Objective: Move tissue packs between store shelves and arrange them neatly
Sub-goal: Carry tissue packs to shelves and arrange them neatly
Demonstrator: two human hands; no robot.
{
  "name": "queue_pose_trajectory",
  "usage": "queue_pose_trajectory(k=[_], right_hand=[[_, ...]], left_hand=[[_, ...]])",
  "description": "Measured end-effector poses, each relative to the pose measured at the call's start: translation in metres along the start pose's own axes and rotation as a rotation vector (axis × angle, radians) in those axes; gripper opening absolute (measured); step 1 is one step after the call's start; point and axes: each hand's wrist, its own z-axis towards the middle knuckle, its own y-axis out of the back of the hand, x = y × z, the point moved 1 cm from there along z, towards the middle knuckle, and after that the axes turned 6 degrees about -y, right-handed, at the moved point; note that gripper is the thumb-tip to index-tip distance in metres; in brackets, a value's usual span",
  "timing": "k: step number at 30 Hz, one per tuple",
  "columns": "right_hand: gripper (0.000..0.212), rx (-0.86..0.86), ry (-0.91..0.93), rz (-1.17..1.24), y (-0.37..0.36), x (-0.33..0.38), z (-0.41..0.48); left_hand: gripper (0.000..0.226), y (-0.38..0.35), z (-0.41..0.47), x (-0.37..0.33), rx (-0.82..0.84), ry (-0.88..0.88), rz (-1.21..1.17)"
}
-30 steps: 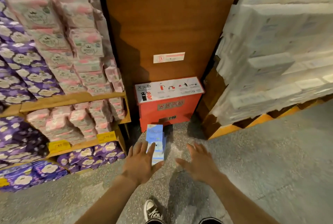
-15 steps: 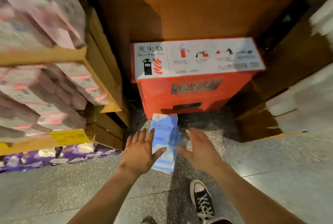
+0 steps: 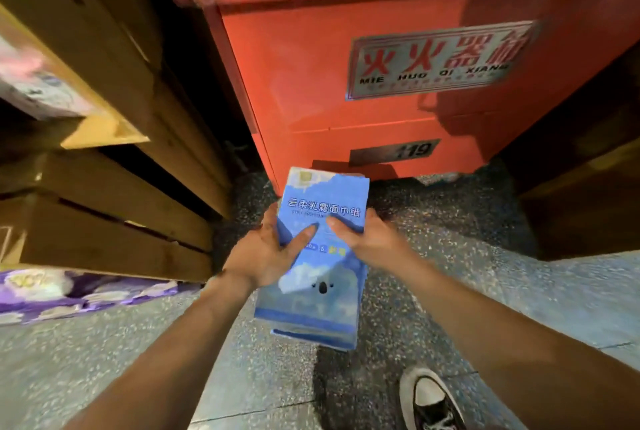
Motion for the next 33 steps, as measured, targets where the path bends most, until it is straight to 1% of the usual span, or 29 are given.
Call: queue_pose_trajectory(k=[1, 2, 3, 4, 5, 6, 8, 9, 11, 12, 14, 16, 18, 19, 22, 23, 26, 29, 31, 33], right_hand=[[0.086, 0.013, 0.011, 0.104, -0.007, 0.000, 0.005], [0.071, 0.027, 0.015, 0.206, -0.013, 0.001, 0.005], [0.053, 0.039, 0.014, 0.298, -0.015, 0.003, 0.002], [0.041, 0.050, -0.013, 0.382, -0.016, 0.006, -0.002], [0.039, 0.063, -0.047, 0.439, -0.015, 0.008, -0.008], [0.043, 0.062, -0.049, 0.479, -0.012, 0.008, -0.014], [0.049, 0.055, -0.012, 0.519, 0.000, 0.010, -0.031], [0.045, 0.065, -0.006, 0.520, 0.008, 0.013, -0.040], [0.028, 0.084, 0.020, 0.542, 0.028, 0.025, -0.061], [0.024, 0.093, 0.040, 0.549, 0.039, 0.032, -0.073], [0.026, 0.109, 0.058, 0.542, 0.066, 0.053, -0.101], [0.024, 0.116, 0.070, 0.539, 0.094, 0.078, -0.132], [0.027, 0.099, 0.089, 0.503, 0.125, 0.107, -0.167], [0.029, 0.102, 0.113, 0.486, 0.140, 0.123, -0.187], [0.029, 0.140, 0.175, 0.469, 0.190, 0.173, -0.255], [0.031, 0.156, 0.193, 0.464, 0.208, 0.191, -0.280], [0.036, 0.169, 0.249, 0.392, 0.250, 0.233, -0.349], [0.028, 0.219, 0.320, 0.354, 0.286, 0.276, -0.407], [0.028, 0.263, 0.346, 0.341, 0.302, 0.300, -0.443], [0.034, 0.320, 0.425, 0.292, 0.314, 0.329, -0.483]], left_hand=[[0.080, -0.001, 0.002, 0.000, -0.002, 0.025, -0.083], [0.065, -0.003, 0.003, 0.000, -0.015, 0.047, -0.140], [0.056, -0.003, 0.003, -0.002, -0.030, 0.057, -0.169], [0.053, -0.003, 0.001, -0.007, -0.034, 0.055, -0.186], [0.055, -0.002, -0.002, -0.011, -0.020, 0.057, -0.185], [0.061, 0.001, -0.007, -0.018, -0.005, 0.056, -0.178], [0.073, 0.007, -0.020, -0.032, 0.020, 0.066, -0.185], [0.074, 0.013, -0.029, -0.040, 0.018, 0.073, -0.215], [0.070, 0.027, -0.050, -0.056, -0.010, 0.074, -0.284], [0.068, 0.037, -0.062, -0.065, -0.030, 0.068, -0.313], [0.062, 0.065, -0.088, -0.086, -0.085, 0.058, -0.394], [0.058, 0.101, -0.117, -0.111, -0.139, 0.046, -0.487], [0.055, 0.142, -0.149, -0.137, -0.178, 0.053, -0.510], [0.058, 0.164, -0.166, -0.153, -0.195, 0.054, -0.514], [0.086, 0.224, -0.220, -0.194, -0.260, 0.040, -0.595], [0.090, 0.244, -0.240, -0.207, -0.279, 0.036, -0.610], [0.076, 0.297, -0.300, -0.243, -0.333, 0.076, -0.630], [0.050, 0.349, -0.356, -0.279, -0.389, 0.102, -0.706], [0.037, 0.374, -0.396, -0.298, -0.476, 0.141, -0.756], [0.033, 0.398, -0.438, -0.315, -0.568, 0.170, -0.772]])
